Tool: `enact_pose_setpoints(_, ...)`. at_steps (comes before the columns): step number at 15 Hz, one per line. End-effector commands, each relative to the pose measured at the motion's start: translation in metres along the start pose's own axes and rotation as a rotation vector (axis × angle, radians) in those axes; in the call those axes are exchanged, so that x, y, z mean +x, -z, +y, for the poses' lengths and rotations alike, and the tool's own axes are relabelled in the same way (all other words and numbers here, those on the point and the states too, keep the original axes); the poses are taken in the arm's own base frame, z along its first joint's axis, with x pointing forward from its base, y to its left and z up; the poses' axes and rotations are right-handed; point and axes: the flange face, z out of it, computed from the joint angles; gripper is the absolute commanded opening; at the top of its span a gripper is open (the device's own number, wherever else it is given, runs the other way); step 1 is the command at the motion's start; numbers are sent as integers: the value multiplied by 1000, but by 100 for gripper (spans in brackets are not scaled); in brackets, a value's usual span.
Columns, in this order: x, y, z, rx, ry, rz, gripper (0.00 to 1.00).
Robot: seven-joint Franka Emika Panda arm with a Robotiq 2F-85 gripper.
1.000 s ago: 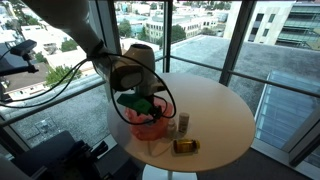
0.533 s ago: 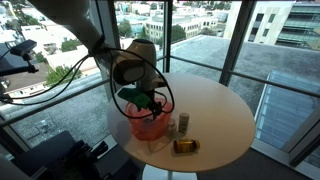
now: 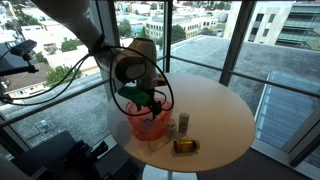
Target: Remove the blue packet from the plastic bag
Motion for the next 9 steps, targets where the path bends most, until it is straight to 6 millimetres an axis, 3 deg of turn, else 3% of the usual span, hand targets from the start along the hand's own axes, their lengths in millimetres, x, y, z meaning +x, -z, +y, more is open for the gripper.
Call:
enact_pose_setpoints(1, 0, 0, 0, 0, 0, -1, 100)
enact_pose_setpoints(9, 12, -25, 5, -18, 1, 35, 100)
